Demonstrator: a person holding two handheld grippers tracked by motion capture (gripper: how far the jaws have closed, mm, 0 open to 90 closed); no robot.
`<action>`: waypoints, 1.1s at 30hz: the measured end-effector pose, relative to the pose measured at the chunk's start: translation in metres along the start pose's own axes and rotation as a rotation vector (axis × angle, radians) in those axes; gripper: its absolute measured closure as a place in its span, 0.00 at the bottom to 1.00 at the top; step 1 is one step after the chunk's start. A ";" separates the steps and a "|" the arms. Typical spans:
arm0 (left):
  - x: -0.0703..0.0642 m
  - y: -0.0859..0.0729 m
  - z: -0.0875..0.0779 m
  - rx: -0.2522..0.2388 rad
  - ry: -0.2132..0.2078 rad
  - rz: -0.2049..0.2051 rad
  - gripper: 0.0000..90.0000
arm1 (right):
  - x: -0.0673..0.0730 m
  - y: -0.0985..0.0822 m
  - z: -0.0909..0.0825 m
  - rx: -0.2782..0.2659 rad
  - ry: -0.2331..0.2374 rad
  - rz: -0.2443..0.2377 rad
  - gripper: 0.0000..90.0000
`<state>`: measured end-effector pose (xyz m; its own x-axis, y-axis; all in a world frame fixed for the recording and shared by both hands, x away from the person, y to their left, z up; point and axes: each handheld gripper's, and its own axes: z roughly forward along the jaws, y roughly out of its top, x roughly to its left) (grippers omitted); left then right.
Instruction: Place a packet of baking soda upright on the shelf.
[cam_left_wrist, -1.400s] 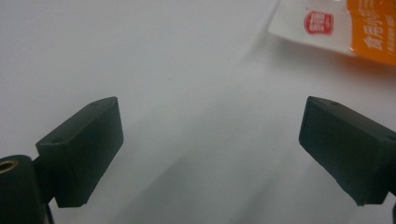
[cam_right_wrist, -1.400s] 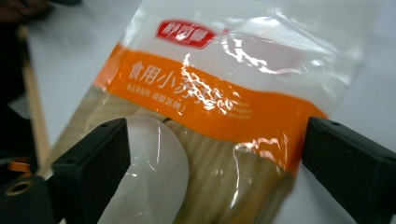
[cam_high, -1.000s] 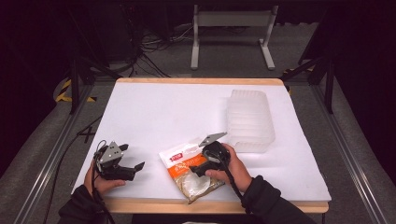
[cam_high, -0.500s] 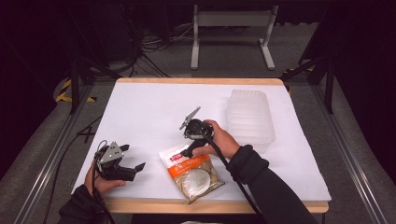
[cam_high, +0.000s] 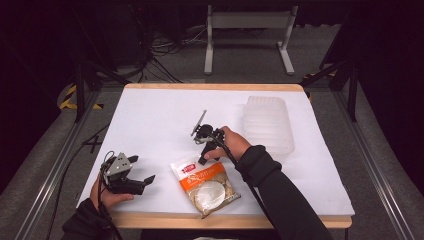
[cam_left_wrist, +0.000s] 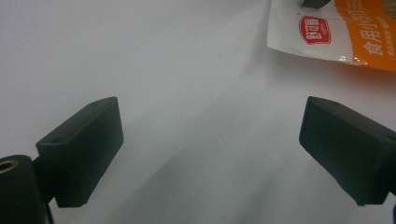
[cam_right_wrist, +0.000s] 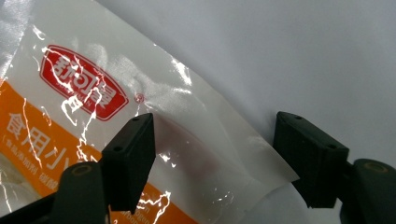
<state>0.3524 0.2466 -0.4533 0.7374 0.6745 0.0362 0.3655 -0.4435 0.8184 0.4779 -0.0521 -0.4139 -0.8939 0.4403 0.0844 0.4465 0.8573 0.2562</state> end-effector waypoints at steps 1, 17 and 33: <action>-0.001 0.000 0.000 0.001 0.003 0.002 0.08 | 0.000 0.000 -0.001 0.002 -0.004 0.000 0.44; 0.000 0.000 0.001 0.004 0.007 0.001 0.08 | 0.007 -0.011 -0.019 -0.004 -0.052 -0.150 1.00; -0.001 0.001 0.001 0.005 0.019 -0.008 0.08 | 0.043 -0.057 -0.112 -0.356 -0.074 -0.235 1.00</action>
<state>0.3525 0.2451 -0.4526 0.7234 0.6893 0.0403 0.3746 -0.4409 0.8156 0.4093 -0.1115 -0.3170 -0.9585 0.2730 -0.0815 0.1778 0.7966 0.5778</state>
